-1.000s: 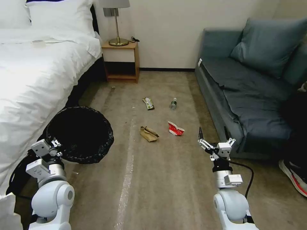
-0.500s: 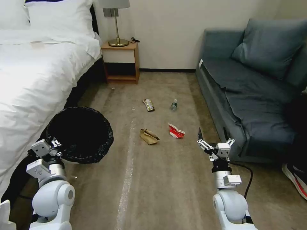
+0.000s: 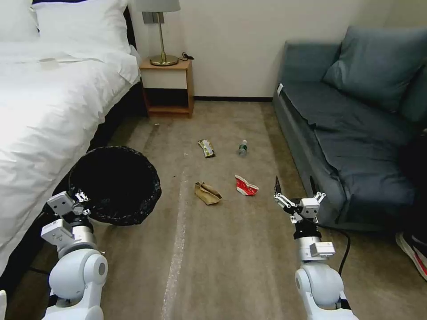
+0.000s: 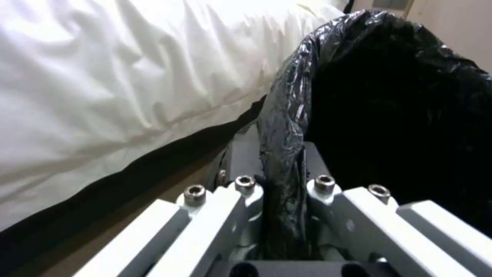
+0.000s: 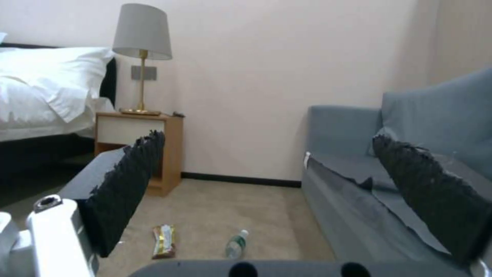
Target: Pick up the trash bin, then pick up the garbage on the floor and place it into the trash bin.
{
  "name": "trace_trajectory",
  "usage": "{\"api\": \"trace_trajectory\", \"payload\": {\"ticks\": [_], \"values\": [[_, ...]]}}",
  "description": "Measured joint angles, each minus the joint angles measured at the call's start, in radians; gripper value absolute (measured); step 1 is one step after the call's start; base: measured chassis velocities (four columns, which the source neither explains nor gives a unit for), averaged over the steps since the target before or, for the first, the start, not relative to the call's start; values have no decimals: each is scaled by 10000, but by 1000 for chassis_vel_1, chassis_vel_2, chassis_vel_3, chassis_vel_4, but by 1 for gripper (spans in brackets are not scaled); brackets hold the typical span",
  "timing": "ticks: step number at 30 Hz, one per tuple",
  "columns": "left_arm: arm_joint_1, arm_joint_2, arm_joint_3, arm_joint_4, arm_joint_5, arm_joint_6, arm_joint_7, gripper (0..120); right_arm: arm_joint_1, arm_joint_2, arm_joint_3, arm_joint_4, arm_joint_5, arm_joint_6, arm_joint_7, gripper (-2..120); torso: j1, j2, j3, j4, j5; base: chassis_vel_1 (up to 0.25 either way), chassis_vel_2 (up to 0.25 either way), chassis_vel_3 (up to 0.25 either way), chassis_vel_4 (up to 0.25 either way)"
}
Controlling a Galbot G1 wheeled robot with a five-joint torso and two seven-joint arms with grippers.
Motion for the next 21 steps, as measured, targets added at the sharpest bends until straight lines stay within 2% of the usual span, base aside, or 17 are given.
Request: {"api": "trace_trajectory", "payload": {"ticks": [21], "values": [[10, 8, -98, 28, 35, -21, 5, 4, -22, 27, -18, -17, -12, 39, -30, 100, 1, 0, 0, 1, -1, -85, 87, 95, -91]]}}
